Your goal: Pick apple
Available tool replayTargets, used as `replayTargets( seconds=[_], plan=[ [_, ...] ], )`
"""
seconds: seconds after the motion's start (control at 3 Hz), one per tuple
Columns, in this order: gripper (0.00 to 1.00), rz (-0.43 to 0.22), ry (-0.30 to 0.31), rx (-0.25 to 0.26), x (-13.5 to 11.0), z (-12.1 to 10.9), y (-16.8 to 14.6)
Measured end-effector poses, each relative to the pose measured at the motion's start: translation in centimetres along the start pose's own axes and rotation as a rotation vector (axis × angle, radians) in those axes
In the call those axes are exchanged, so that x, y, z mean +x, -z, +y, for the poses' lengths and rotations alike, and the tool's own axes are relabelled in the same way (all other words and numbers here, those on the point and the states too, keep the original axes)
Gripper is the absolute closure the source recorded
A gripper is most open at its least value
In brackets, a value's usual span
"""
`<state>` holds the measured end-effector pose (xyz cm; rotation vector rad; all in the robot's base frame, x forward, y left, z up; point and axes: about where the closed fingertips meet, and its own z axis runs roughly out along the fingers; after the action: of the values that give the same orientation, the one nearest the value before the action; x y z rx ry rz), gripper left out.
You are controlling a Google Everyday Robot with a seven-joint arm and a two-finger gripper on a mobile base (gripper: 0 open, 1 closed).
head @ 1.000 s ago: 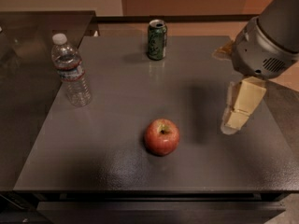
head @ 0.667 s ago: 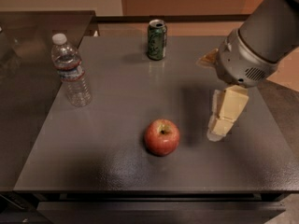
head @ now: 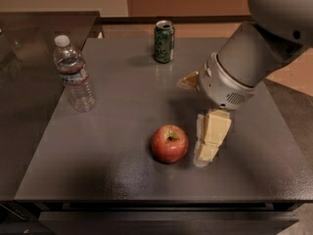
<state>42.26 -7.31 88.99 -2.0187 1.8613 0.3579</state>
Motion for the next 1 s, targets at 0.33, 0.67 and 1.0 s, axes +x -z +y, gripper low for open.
replayTargets(
  seconds=[0.33,0.67,1.0],
  plan=[
    [0.0,0.0,0.042,-0.018,-1.1,1.0,-1.8],
    [0.0,0.003,0.075,-0.028,-2.1,1.7,-3.3],
    [0.0,0.011,0.085,-0.036,-2.5,2.0,-4.6]
  ],
)
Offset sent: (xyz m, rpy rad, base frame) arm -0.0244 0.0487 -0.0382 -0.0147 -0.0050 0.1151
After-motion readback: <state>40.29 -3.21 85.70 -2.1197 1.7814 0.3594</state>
